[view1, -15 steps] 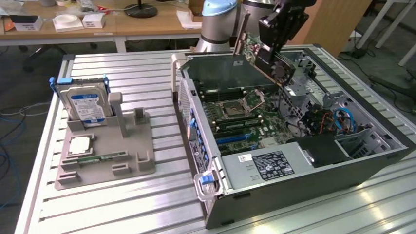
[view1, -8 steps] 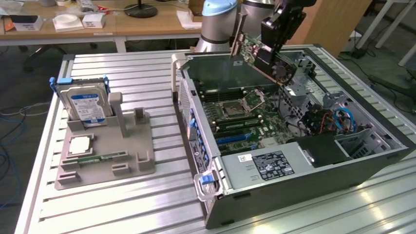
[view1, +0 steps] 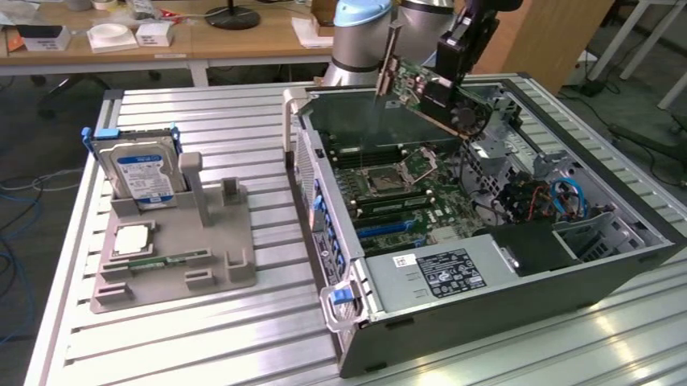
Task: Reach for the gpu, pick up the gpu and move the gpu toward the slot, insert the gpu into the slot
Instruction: 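Insert the gpu into the slot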
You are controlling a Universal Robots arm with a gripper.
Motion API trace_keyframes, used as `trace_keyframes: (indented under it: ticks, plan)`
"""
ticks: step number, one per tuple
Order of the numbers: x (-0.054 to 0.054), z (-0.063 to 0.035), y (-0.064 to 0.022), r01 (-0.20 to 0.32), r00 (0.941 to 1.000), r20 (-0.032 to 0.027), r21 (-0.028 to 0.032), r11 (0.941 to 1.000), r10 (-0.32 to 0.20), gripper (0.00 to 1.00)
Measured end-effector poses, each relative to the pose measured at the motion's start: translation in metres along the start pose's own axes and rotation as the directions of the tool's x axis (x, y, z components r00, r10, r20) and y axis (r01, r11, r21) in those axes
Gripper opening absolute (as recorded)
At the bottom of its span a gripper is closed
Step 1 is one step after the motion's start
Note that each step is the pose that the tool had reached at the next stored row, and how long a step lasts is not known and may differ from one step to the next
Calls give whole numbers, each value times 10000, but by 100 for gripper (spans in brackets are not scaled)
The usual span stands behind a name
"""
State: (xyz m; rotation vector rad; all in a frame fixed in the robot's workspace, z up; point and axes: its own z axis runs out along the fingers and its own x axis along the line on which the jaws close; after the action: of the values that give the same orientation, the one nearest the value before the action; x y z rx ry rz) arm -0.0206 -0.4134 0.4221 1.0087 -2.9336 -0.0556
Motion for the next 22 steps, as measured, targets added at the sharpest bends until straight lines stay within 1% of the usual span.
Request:
trace_keyframes:
  ticks: [3,6,8,11,14,17,20,22]
  plan:
    - [0,2,0,550,9985,-26,13,9985,-550,26]
    - [0,4,0,1092,9940,-53,25,9940,-1092,26]
    - [-1,5,0,1449,9894,-70,32,9894,-1449,26]
    - [-1,6,-1,1996,9798,-100,42,9799,-1995,26]
    - [0,8,0,2514,9678,-127,50,9679,-2513,26]
    - [0,11,0,3048,9523,-156,56,9524,-3047,26]
    - [0,14,-1,3557,9345,-184,60,9346,-3555,26]
    - [-1,15,-1,3906,9204,-203,63,9206,-3904,26]
